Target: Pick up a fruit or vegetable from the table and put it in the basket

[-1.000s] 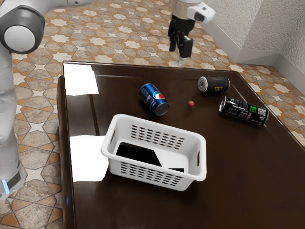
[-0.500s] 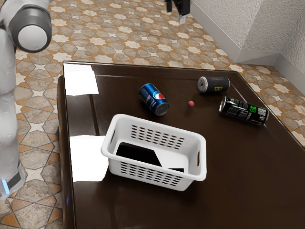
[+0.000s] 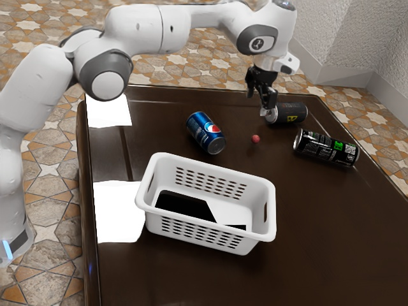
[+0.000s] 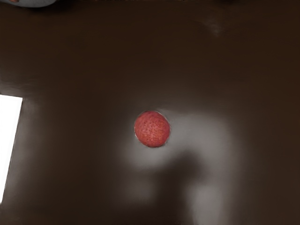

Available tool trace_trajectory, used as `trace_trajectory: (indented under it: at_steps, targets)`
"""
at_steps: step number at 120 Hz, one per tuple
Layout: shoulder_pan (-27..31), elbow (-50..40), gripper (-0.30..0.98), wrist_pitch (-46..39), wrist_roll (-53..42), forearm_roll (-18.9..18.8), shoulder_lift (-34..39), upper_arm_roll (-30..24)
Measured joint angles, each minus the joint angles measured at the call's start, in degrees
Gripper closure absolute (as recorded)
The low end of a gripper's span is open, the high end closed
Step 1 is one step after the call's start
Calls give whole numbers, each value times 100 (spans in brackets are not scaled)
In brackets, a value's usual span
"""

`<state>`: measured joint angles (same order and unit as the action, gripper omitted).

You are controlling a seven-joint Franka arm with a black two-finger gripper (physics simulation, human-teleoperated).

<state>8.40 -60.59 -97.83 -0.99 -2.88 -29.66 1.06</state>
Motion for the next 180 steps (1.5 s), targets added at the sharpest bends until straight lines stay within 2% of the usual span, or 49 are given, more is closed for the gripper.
trace_trajectory:
  at_steps: [70, 152, 158, 180]
  targets:
    - [15, 7, 0, -916, 1, -105, -922, 10]
    - [24, -8, 0, -1050, 25, -45, -1162, 0]
    - [22, -8, 6, -1052, 27, -19, -1182, 0]
    - [22, -8, 40, -1056, 49, 24, -1231, -1]
